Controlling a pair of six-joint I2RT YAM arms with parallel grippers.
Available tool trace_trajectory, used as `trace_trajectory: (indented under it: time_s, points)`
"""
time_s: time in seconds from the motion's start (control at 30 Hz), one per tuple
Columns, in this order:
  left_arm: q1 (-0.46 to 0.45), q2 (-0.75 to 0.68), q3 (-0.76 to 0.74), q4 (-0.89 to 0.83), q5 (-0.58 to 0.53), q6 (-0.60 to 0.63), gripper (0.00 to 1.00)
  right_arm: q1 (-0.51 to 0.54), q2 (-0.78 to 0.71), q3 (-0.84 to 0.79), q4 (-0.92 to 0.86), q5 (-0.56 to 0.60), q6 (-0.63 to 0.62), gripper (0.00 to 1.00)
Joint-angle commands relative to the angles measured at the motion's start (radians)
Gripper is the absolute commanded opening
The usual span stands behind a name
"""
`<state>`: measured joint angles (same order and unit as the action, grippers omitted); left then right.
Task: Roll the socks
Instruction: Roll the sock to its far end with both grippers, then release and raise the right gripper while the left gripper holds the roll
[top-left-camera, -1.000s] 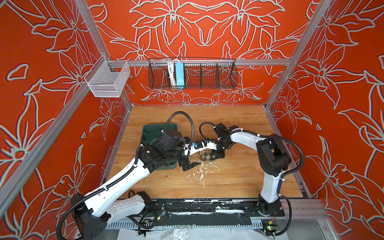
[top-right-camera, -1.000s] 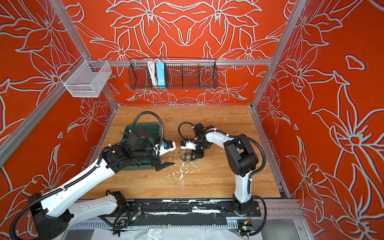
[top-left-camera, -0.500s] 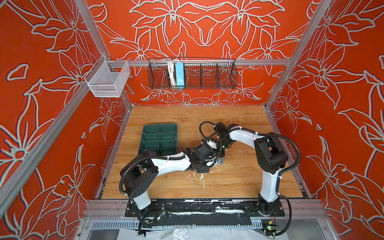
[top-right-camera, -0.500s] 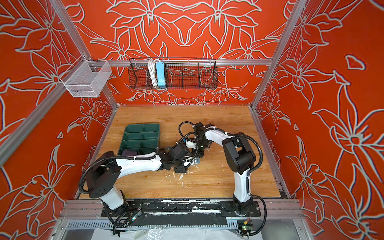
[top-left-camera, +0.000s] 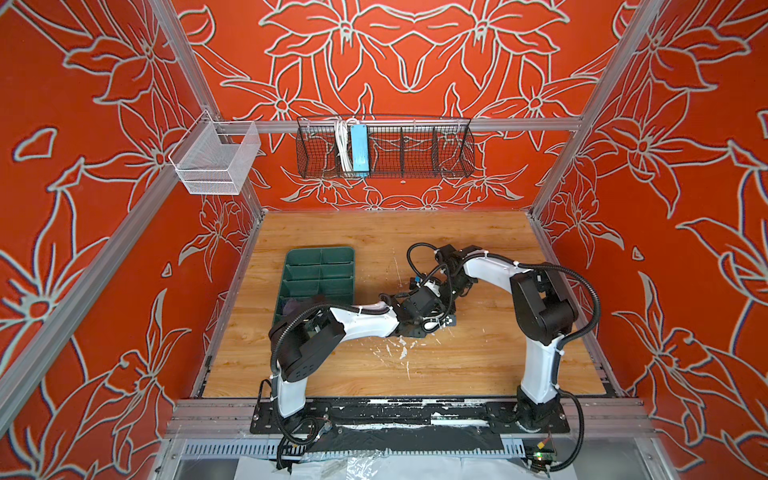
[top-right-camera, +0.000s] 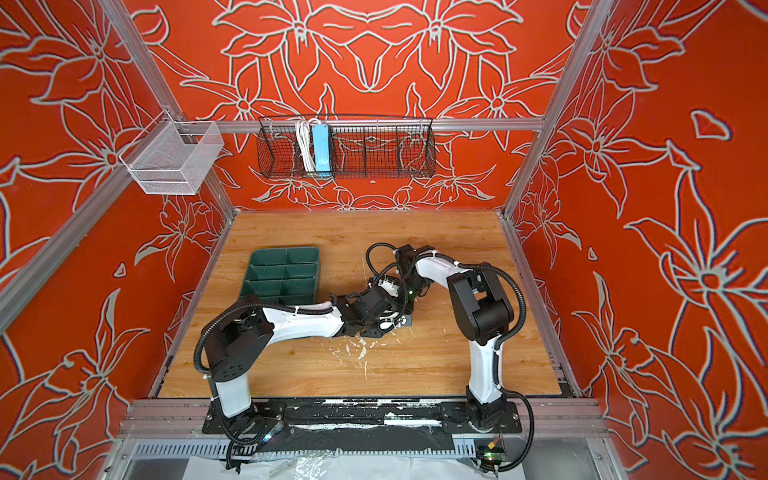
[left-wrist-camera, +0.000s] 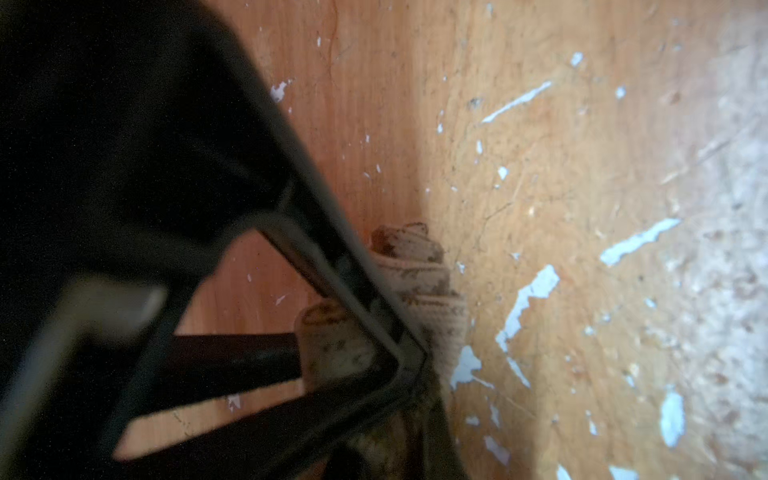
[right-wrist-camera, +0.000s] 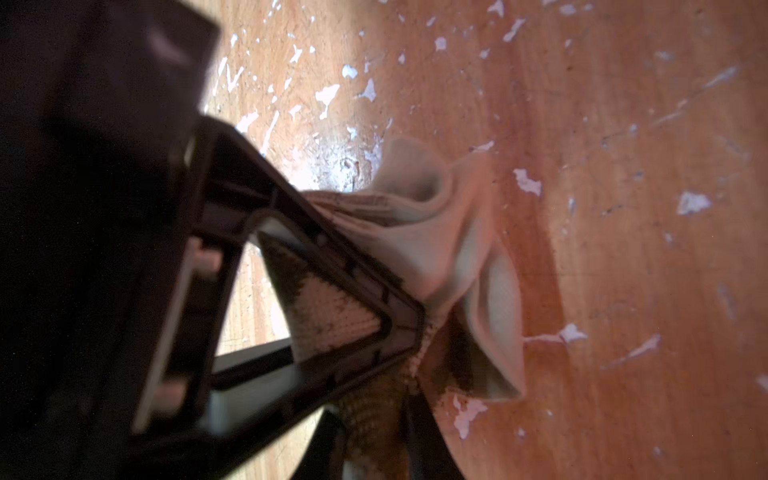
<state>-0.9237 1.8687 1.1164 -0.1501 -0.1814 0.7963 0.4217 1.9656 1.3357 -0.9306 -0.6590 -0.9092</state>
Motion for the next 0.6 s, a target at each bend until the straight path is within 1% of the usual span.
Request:
trace_trajectory:
  time_s: [0.0, 0.1, 0.17, 0.23, 0.3, 0.33, 0.4, 0.43, 0.5, 0.57]
  points:
    - [0.029, 0.054, -0.017, -0.065, -0.048, -0.078, 0.0, 0.002, -0.081, -0.042, -0.049, -0.08, 0.023, 0.15]
    - [0.035, 0.041, -0.029, -0.102, -0.033, -0.083, 0.0, -0.035, -0.174, -0.106, 0.016, -0.076, 0.064, 0.21]
    - [0.042, 0.038, -0.03, -0.134, -0.024, -0.09, 0.0, -0.067, -0.274, -0.175, 0.096, -0.06, 0.118, 0.25]
    - [0.049, 0.04, -0.016, -0.175, 0.012, -0.089, 0.0, -0.097, -0.382, -0.245, 0.201, 0.004, 0.198, 0.28]
    - [0.059, 0.052, 0.024, -0.245, 0.09, -0.079, 0.0, -0.128, -0.501, -0.315, 0.327, 0.102, 0.305, 0.29]
    - [0.066, 0.064, 0.055, -0.28, 0.113, -0.091, 0.0, -0.145, -0.57, -0.354, 0.397, 0.15, 0.365, 0.32]
    - [0.085, 0.09, 0.112, -0.353, 0.171, -0.105, 0.0, -0.167, -0.71, -0.427, 0.513, 0.213, 0.445, 0.36]
    - [0.099, 0.104, 0.142, -0.387, 0.211, -0.112, 0.0, -0.177, -0.776, -0.464, 0.571, 0.263, 0.489, 0.38]
    - [0.126, 0.135, 0.209, -0.482, 0.296, -0.121, 0.0, -0.186, -0.912, -0.53, 0.66, 0.328, 0.527, 0.42]
    - [0.158, 0.182, 0.309, -0.614, 0.404, -0.124, 0.0, -0.186, -1.046, -0.594, 0.713, 0.344, 0.522, 0.44]
